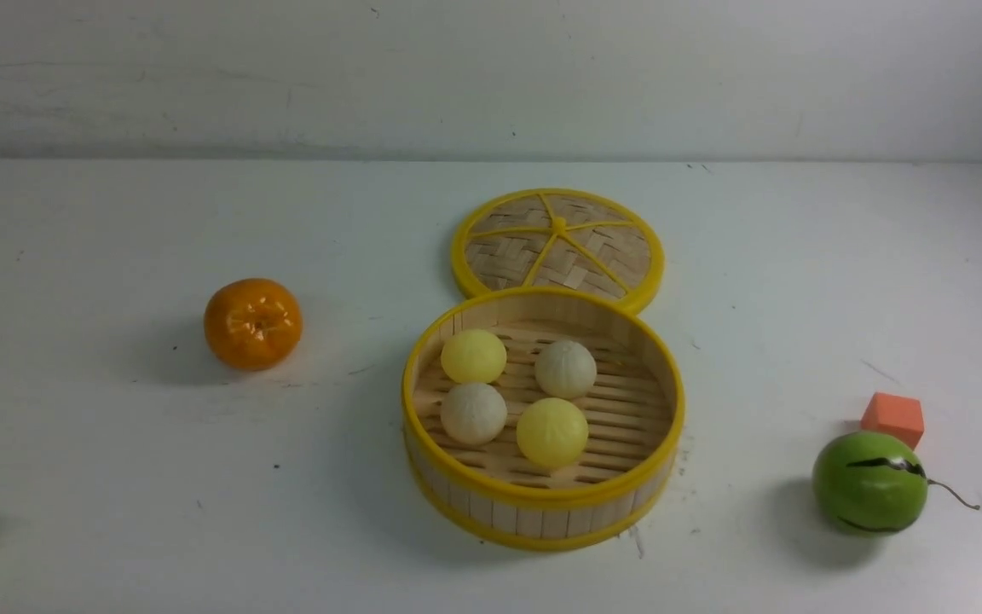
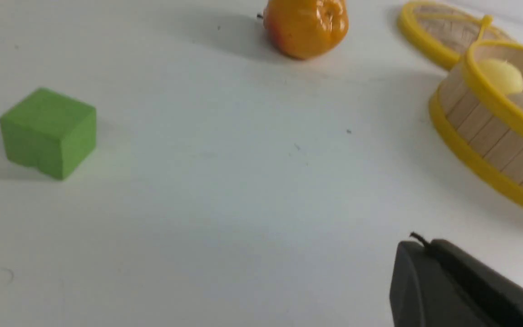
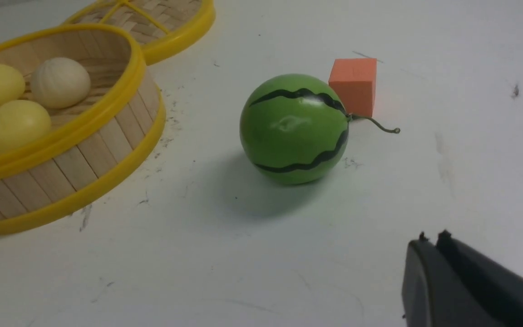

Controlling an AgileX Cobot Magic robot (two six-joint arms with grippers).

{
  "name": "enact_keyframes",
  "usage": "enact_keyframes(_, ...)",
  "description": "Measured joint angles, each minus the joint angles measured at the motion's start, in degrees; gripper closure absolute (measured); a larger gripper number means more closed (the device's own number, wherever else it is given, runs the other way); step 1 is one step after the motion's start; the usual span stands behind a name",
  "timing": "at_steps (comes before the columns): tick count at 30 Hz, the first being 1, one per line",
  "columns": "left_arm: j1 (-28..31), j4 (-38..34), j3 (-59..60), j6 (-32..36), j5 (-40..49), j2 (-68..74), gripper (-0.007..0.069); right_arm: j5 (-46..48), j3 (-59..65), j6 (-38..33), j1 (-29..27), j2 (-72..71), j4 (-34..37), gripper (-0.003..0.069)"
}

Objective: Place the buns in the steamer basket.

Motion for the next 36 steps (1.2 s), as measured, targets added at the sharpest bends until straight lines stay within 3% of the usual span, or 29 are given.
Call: enact_keyframes(36,0.25,-0.05,0.0,-0.07,0.39,0.0,0.0638,0.0,0.0,0.0,0.0,0.0,0.02,0.0607)
